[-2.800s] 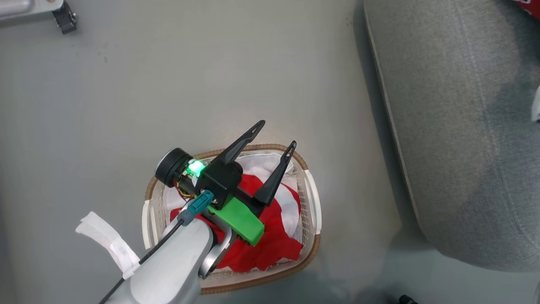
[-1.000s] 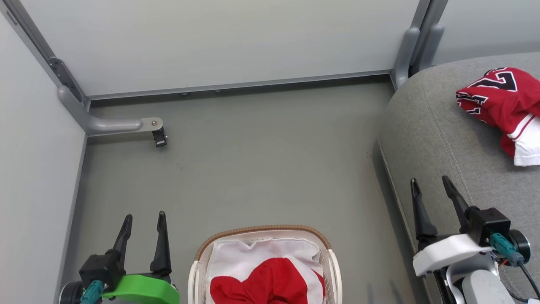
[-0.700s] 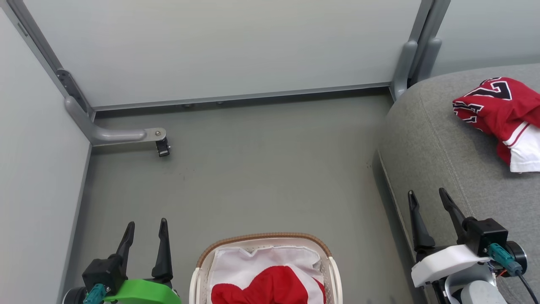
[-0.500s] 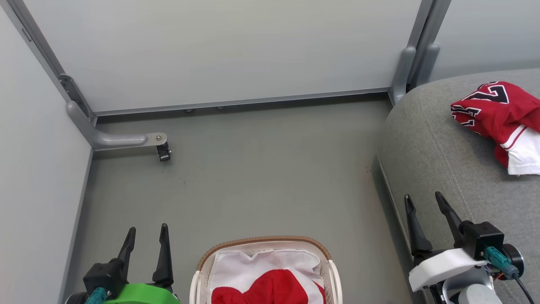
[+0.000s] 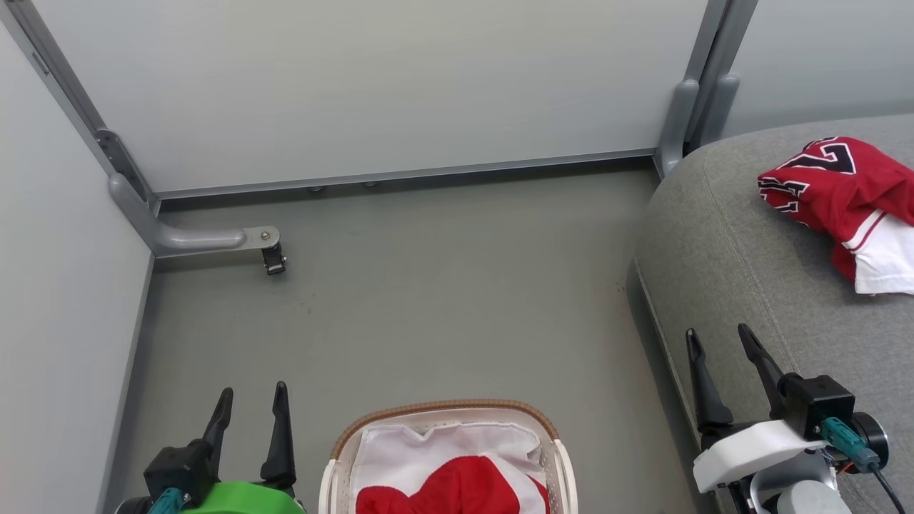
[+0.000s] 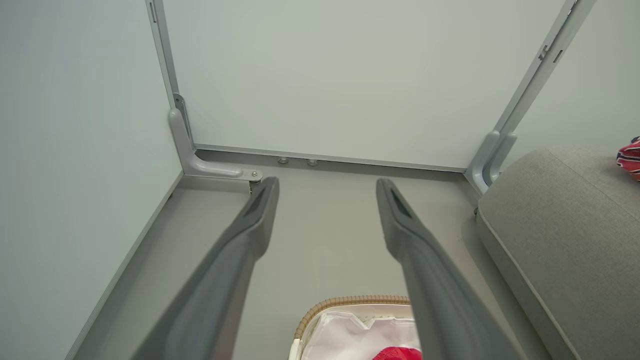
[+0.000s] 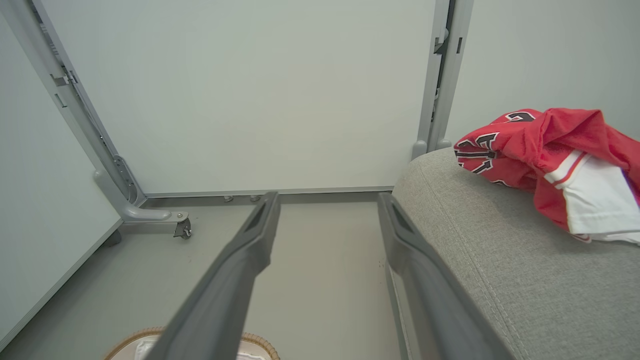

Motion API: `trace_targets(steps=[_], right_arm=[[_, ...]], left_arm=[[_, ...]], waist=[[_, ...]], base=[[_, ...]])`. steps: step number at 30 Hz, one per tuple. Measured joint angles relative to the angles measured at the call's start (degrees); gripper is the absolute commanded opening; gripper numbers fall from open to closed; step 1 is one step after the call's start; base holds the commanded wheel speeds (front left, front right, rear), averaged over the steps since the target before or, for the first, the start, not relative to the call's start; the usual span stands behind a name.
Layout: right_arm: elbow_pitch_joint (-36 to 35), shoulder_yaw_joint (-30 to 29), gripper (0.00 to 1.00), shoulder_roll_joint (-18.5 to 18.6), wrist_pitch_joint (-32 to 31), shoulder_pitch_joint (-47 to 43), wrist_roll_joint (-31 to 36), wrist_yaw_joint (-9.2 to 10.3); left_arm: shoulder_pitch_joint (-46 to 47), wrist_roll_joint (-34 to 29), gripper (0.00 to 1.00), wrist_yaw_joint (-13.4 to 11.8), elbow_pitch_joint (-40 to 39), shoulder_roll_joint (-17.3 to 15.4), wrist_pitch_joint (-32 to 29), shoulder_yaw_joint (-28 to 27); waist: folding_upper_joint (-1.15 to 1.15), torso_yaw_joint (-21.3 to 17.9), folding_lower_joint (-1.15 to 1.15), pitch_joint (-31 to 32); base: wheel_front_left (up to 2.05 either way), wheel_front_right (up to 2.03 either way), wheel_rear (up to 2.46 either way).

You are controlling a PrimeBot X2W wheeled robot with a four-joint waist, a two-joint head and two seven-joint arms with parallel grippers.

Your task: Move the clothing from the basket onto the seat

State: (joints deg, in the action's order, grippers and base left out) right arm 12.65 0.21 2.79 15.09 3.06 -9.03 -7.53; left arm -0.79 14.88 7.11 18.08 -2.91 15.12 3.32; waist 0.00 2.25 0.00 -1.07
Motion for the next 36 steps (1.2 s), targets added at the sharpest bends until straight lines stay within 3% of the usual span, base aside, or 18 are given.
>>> trace_targets(steps=[21, 27, 36], right_arm=[[-2.5, 0.0, 1.00, 0.0, 0.0, 2.2, 0.0, 0.00], [-4.7, -1.2, 1.00, 0.0, 0.0, 6.5, 1.7, 0.00], [-9.5, -1.3, 1.00, 0.0, 0.0, 14.7, 4.1, 0.00]], left_arm=[[3.5, -3.1, 1.00, 0.2, 1.1, 0.0, 0.0, 2.8], [11.9, -4.9, 1.00, 0.3, 7.3, -0.5, 0.0, 10.5], [26.4, -4.4, 1.00, 0.3, 24.4, -3.1, -0.7, 26.5]], waist=[[0.00, -0.6, 0.00, -3.6], [0.00, -1.3, 0.00, -8.1], [0.00, -3.8, 0.00, -18.2]], base=[[0.00, 0.00, 0.00], [0.00, 0.00, 0.00], [0.00, 0.00, 0.00]])
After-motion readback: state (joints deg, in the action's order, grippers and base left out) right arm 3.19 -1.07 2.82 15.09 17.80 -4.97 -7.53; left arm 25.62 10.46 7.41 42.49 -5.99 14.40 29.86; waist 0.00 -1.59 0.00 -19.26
